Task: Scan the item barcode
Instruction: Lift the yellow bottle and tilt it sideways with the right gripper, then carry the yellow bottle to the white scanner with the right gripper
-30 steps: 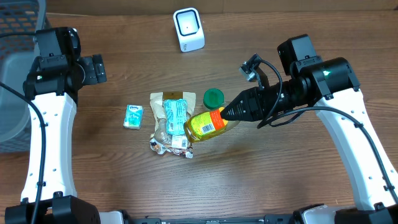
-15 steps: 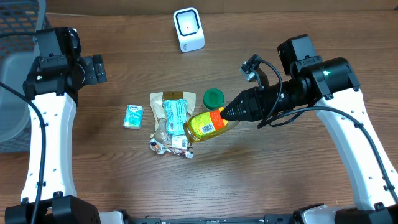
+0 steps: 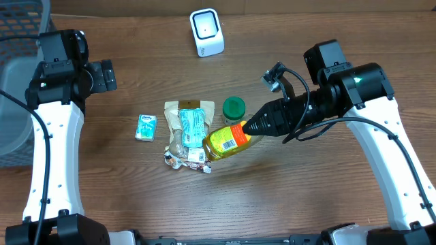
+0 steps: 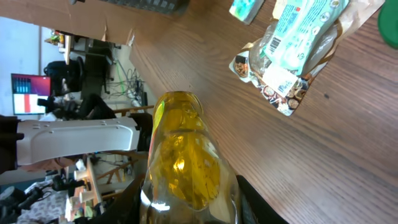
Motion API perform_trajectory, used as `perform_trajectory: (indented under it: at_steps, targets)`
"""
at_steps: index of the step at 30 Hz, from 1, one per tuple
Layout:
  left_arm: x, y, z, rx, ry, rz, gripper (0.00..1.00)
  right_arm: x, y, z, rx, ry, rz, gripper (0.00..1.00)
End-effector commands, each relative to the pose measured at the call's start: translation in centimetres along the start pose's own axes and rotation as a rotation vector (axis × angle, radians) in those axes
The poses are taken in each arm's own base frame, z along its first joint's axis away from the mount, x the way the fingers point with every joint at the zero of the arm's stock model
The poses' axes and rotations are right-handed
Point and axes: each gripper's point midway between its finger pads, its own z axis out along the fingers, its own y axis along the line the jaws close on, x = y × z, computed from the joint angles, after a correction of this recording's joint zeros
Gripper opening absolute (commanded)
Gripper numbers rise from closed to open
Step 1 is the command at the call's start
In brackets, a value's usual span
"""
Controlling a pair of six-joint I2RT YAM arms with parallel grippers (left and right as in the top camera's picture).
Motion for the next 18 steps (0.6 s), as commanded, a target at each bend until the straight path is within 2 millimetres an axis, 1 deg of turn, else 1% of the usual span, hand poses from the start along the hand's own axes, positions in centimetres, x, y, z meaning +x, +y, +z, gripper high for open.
perform_trajectory:
  at_steps: [1,5,9,10,12,14,15,17,18]
  targets:
    - [-0.8,-0.2,-0.9,0.006,-0.029,-0.01,1.0,-0.6,1.0,-0.5,-0.001,-0.033,-0.03,0.04]
    - [-0.8,-0.2,-0.9,0.006,-0.029,-0.01,1.0,-1.4,-0.5,-0.6,0.084,-0.062,0.057,0.04]
    - [-0.8,-0.2,-0.9,0.006,-0.029,-0.01,1.0,-2.4,-0.9,-0.8,0.105,-0.096,0.061,0.04]
    - [-0.8,-0.1,-0.9,0.006,-0.029,-0.01,1.0,-2.8,-1.2,-0.8,0.121,-0.115,0.086,0.04]
    - [-0.8,-0.1,-0.9,0.006,-0.029,-0.01,0.99,-3.4,-2.4,-1.2,0.192,-0.147,0.146,0.04]
    - [-0.8,-0.1,-0.9,0.006,-0.029,-0.01,0.99,-4.2,-3.7,-2.4,0.309,-0.197,0.183,0.04]
    - [-0.8,-0.2,-0.9,0.006,-0.029,-0.01,1.0,-4.7,-4.0,-3.3,0.365,-0.23,0.189,0.04]
    - [-0.8,-0.2,-0.9,0.006,-0.029,-0.01,1.0,-5.8,-3.0,-5.0,0.408,-0.285,0.153,0.04]
    - [-0.8,-0.2,-0.9,0.006,-0.029,-0.01,1.0,-6.6,-2.1,-6.1,0.419,-0.319,0.126,0.04]
